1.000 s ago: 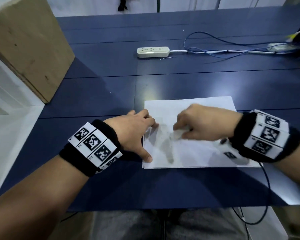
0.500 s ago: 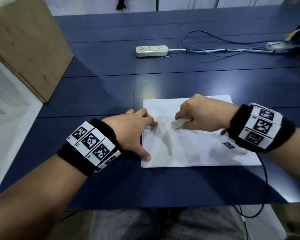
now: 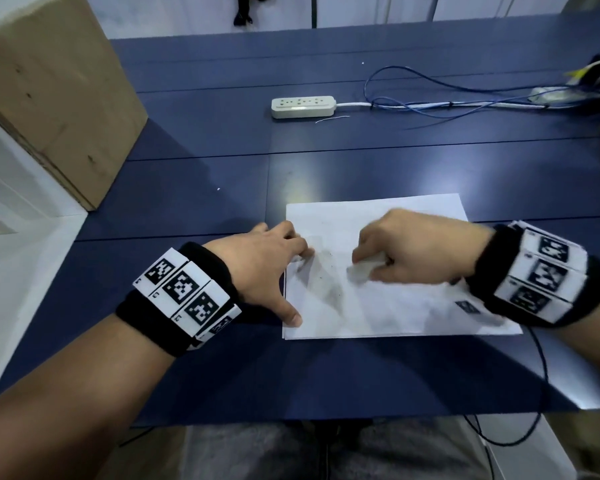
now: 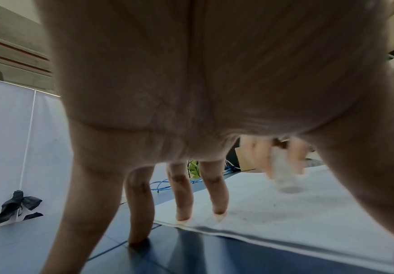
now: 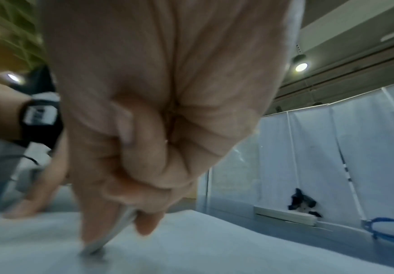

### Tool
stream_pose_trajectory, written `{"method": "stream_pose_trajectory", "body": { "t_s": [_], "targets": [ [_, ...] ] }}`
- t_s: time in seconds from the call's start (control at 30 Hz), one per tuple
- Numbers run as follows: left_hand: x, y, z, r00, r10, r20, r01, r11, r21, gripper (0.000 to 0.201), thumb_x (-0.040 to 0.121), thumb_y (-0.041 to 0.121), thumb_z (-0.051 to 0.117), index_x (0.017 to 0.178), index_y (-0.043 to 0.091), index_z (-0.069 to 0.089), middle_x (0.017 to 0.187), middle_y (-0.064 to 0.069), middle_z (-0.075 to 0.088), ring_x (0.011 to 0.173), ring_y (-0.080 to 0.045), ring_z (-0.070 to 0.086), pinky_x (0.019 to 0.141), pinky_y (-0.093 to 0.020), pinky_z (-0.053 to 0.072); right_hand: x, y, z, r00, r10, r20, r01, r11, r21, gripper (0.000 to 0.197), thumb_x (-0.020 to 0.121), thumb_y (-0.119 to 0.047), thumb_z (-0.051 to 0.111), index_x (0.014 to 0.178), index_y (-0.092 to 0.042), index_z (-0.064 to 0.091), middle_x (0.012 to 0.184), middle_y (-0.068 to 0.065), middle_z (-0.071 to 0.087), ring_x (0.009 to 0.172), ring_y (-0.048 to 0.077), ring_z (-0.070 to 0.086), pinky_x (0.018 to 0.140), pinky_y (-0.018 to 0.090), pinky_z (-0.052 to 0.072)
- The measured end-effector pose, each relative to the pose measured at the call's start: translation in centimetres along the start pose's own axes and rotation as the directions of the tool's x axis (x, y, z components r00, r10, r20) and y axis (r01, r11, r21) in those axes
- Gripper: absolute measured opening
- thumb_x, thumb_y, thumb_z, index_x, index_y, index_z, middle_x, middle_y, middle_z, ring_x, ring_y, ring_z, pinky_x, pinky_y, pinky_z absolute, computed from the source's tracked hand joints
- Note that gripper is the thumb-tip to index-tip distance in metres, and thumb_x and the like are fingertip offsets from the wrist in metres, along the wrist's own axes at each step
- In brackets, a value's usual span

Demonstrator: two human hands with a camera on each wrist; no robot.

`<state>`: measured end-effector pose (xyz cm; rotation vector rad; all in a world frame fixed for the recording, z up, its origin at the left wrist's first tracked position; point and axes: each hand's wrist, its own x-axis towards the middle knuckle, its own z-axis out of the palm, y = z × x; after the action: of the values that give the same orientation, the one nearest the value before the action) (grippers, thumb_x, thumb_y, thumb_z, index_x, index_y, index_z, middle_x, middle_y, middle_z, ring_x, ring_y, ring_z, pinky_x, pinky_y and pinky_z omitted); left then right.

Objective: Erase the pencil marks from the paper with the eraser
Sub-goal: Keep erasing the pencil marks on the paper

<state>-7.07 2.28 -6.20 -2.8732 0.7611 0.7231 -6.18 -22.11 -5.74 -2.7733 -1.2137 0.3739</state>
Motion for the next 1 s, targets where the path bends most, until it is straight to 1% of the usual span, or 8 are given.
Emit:
{"method": "stream_pose_trajectory", "body": {
  "t_s": [0.13,0.3,0.37,0.53,0.73,0.8,0.9,1.0],
  "targets": [
    [0.1,-0.2,0.0,1.0,0.008,0.007,-0.008,1.0,-0.017,0.107,0.052,0.076,0.075,0.143,0.04,0.031,0.128,0.017,0.03,0.112,-0.015,0.037,0.094,-0.042,0.049,-1.8,-2.6,0.3,0.965,-0.137,0.225,0.109,0.985,0.132,0.033,0.078,-0.041,0.059,0.106,-0.029,0.072,0.093,-0.008,0.067,0.074,0.006,0.047,0.075,0.026,0.047],
    [0.0,0.0,0.0,1.0,0.0,0.001,0.0,1.0,0.0,0.103,0.05,0.078,0.073,0.137,0.038,0.034,0.126,0.017,0.031,0.109,-0.014,0.036,0.092,-0.042,0.05,1.1,0.7,-0.1,0.997,0.079,-0.022,-0.08,0.996,-0.036,0.061,0.075,-0.063,0.028,0.09,-0.021,0.07,0.077,0.001,0.067,0.075,0.022,0.059,0.069,0.038,0.052],
    [0.1,-0.1,0.1,1.0,0.002,-0.002,-0.002,1.0,-0.004,0.104,0.051,0.077,0.074,0.138,0.038,0.034,0.126,0.016,0.031,0.109,-0.015,0.036,0.093,-0.042,0.049,0.9,0.8,0.2,0.996,0.065,-0.063,-0.069,0.996,-0.064,0.049,0.078,-0.054,0.035,0.088,-0.02,0.07,0.076,0.001,0.066,0.075,0.024,0.058,0.068,0.039,0.051],
    [0.2,-0.3,0.2,1.0,0.014,0.005,-0.014,1.0,-0.018,0.108,0.051,0.077,0.074,0.143,0.039,0.031,0.127,0.017,0.03,0.112,-0.016,0.036,0.094,-0.042,0.049,-2.2,-3.0,0.6,0.954,-0.154,0.256,0.126,0.985,0.121,0.025,0.08,-0.034,0.057,0.099,-0.025,0.07,0.088,-0.005,0.064,0.075,0.011,0.05,0.073,0.03,0.047],
    [0.1,0.0,0.0,1.0,0.007,0.002,-0.007,1.0,0.003,0.104,0.051,0.078,0.074,0.139,0.038,0.033,0.126,0.016,0.031,0.111,-0.017,0.038,0.094,-0.042,0.049,0.9,0.8,-0.4,0.998,0.064,-0.028,-0.064,0.998,0.004,0.057,0.072,-0.061,0.028,0.087,-0.024,0.07,0.075,-0.001,0.066,0.073,0.02,0.058,0.069,0.039,0.052],
    [0.1,0.0,0.1,1.0,0.004,0.002,-0.004,1.0,0.003,0.105,0.051,0.078,0.074,0.14,0.039,0.033,0.127,0.016,0.031,0.112,-0.017,0.038,0.094,-0.042,0.049,0.5,0.7,-0.3,0.998,0.049,-0.048,-0.05,0.999,-0.011,0.056,0.074,-0.058,0.029,0.088,-0.024,0.071,0.078,-0.001,0.066,0.074,0.02,0.058,0.071,0.038,0.051],
    [0.1,-0.1,0.1,1.0,0.007,0.007,-0.006,1.0,-0.012,0.109,0.051,0.077,0.074,0.143,0.04,0.03,0.128,0.017,0.03,0.114,-0.016,0.037,0.094,-0.042,0.049,-1.7,-1.8,0.1,0.985,-0.094,0.145,0.089,0.995,0.038,0.037,0.077,-0.04,0.048,0.101,-0.024,0.072,0.091,-0.005,0.067,0.076,0.013,0.053,0.074,0.03,0.047],
    [0.2,-0.1,0.1,1.0,0.009,0.012,-0.009,1.0,-0.004,0.109,0.051,0.077,0.074,0.143,0.04,0.03,0.128,0.017,0.03,0.113,-0.016,0.037,0.094,-0.042,0.049,-1.7,-2.4,0.0,0.976,-0.081,0.201,0.064,0.994,0.092,0.042,0.074,-0.045,0.048,0.104,-0.027,0.071,0.092,-0.008,0.067,0.076,0.008,0.051,0.075,0.028,0.048]
  ]
}}
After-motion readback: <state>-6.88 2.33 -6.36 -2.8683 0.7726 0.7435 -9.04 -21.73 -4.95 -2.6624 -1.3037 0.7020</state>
